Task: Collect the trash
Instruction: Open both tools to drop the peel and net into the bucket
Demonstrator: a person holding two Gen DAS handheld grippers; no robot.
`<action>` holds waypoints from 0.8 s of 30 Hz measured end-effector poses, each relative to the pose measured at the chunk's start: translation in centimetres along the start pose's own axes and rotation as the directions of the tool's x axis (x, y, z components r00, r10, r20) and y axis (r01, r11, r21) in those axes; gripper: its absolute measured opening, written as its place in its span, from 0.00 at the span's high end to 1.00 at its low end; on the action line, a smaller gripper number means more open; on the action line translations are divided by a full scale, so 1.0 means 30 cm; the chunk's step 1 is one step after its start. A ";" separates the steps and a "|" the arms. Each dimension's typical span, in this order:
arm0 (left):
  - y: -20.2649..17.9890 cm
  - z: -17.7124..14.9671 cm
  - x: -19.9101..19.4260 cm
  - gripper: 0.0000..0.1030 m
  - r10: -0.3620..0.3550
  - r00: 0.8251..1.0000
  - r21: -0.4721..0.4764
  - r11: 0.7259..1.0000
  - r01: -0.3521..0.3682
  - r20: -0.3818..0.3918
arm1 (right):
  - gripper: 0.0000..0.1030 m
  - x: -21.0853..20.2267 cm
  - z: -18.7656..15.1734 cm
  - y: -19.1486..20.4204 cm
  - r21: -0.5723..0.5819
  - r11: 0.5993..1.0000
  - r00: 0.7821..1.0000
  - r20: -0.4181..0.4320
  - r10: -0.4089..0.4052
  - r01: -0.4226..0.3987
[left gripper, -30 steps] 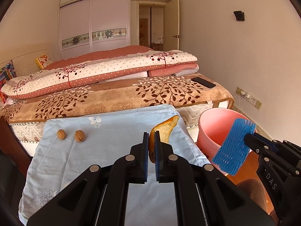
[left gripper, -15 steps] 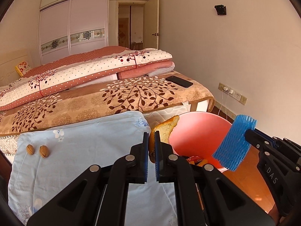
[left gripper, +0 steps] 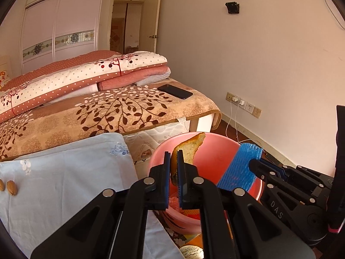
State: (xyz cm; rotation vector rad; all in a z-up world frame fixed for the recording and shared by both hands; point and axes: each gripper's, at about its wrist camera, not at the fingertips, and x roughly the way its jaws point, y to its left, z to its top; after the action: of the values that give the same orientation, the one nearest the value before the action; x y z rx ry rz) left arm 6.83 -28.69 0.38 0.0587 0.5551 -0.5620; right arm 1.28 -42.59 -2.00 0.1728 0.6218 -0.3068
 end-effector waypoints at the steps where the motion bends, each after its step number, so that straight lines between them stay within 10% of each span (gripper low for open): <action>1: 0.001 -0.001 0.014 0.95 -0.038 0.999 0.001 0.999 0.038 -0.005 | 0.93 0.013 0.000 -0.006 0.007 1.000 1.000 -0.010 0.007 -0.007; 18: -0.015 -0.034 0.105 0.94 -0.169 0.980 0.030 0.984 0.173 -0.107 | 0.76 0.046 -0.016 -0.041 0.012 1.000 1.000 -0.010 0.000 0.000; 21: -0.035 -0.034 0.097 0.54 -0.168 0.980 0.059 0.983 0.174 -0.106 | 0.76 0.040 -0.025 -0.052 0.024 1.000 1.000 -0.010 -0.001 0.001; 24: -0.044 -0.031 0.087 0.49 -0.176 0.981 0.055 0.982 0.181 -0.086 | 0.76 0.033 -0.033 -0.071 0.036 0.999 1.000 -0.009 0.001 0.000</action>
State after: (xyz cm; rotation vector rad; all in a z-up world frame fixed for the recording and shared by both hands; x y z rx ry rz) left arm 7.52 -30.91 -1.64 0.0921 0.6256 -0.7544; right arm 0.78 -44.58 -3.52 0.2089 0.6253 -0.3170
